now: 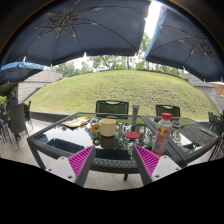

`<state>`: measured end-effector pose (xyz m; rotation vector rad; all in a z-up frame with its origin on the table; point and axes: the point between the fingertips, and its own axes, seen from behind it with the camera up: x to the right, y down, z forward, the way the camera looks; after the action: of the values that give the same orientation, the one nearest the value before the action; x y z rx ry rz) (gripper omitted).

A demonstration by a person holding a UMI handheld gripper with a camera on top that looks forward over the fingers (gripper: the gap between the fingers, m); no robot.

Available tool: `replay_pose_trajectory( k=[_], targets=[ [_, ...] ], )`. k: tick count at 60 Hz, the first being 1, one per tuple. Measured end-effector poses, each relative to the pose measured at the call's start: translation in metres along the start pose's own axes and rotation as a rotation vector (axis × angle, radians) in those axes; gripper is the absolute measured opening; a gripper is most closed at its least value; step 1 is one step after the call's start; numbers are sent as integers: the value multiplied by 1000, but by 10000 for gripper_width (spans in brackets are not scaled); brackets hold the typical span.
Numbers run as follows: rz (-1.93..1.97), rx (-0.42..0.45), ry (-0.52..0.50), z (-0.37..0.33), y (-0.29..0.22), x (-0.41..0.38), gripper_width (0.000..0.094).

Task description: Pour water

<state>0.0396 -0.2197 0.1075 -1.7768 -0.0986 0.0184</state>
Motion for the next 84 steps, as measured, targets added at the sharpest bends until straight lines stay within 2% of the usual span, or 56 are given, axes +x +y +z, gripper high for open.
replay_pose_trajectory(
  k=[12,17,28,37,42,44,47,53,60,69,76,84],
  targets=[
    [-23,28,48,1,-7,35,796],
    [-21,27,92,5,-10,79,798],
    [14,84,227,39,-25,180,801],
    [52,57,150,108,-15,192,802],
    [55,75,160,131,-22,206,789],
    [52,81,175,138,-23,212,743],
    [72,72,183,146,-20,214,527],
    [93,126,211,149,-24,219,488],
    [68,139,245,150,-26,219,342],
    [-73,124,269,166,-44,214,314],
    [-366,143,325,195,-107,197,311],
    [-938,166,372,245,-168,142,312]
  ],
)
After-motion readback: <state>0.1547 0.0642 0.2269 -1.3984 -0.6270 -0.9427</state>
